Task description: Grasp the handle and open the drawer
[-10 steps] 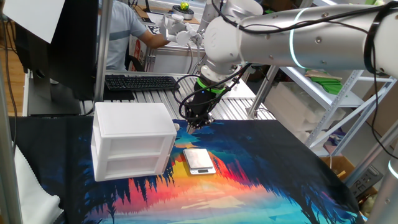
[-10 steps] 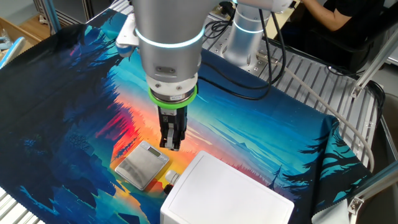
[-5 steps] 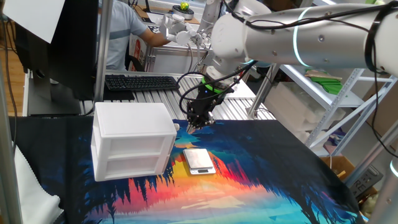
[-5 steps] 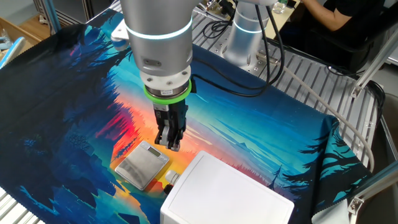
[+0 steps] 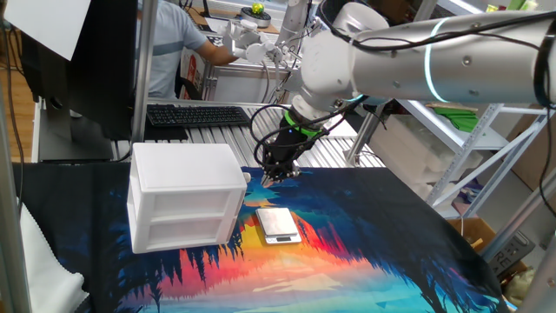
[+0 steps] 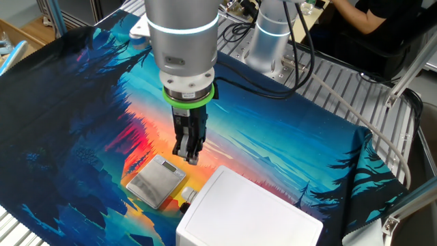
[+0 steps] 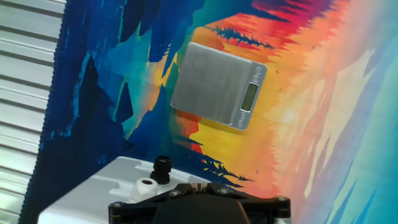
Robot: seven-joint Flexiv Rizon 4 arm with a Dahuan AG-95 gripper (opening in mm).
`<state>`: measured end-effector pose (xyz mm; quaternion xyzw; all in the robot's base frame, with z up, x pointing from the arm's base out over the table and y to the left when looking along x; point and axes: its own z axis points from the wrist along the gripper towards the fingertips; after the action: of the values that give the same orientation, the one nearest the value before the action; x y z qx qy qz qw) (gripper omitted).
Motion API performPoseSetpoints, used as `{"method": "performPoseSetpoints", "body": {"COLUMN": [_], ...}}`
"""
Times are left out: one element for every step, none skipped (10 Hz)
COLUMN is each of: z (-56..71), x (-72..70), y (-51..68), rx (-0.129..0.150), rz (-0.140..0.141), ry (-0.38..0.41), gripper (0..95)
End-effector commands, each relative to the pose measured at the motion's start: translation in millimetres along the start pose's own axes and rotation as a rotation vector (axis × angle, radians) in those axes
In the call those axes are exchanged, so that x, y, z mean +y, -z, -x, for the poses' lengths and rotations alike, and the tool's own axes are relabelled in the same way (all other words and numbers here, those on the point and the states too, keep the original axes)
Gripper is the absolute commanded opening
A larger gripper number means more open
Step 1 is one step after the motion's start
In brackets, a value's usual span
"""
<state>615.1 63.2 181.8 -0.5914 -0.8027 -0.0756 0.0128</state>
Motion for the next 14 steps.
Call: {"method": "performPoseSetpoints", "body": {"z": [0.4,0.3,0.2,0.2,-0.4,-1.0,-2.9,-5.0,-6.0,-6.4,-6.4,-6.1,-5.7,-5.0], "x": [3.1,3.2,3.4,3.8,4.3,4.7,5.9,7.4,8.3,9.7,11.3,13.7,15.4,17.0], "y": [-0.4,-0.3,-0.2,0.0,0.3,0.6,1.5,2.6,3.2,4.0,4.8,5.8,6.2,6.3], "rx": [-0.003,-0.004,-0.015,-0.03,-0.035,-0.034,-0.039,-0.045,-0.047,-0.047,-0.048,-0.049,-0.056,-0.068], "rz": [-0.024,-0.027,-0.032,-0.036,-0.037,-0.037,-0.039,-0.041,-0.043,-0.044,-0.044,-0.046,-0.047,-0.051], "ry": [0.0,-0.007,-0.011,-0.015,-0.016,-0.018,-0.025,-0.033,-0.039,-0.044,-0.048,-0.053,-0.057,-0.056], "gripper": [0.0,0.0,0.0,0.0,0.0,0.0,0.0,0.0,0.0,0.0,0.0,0.0,0.0,0.0]}}
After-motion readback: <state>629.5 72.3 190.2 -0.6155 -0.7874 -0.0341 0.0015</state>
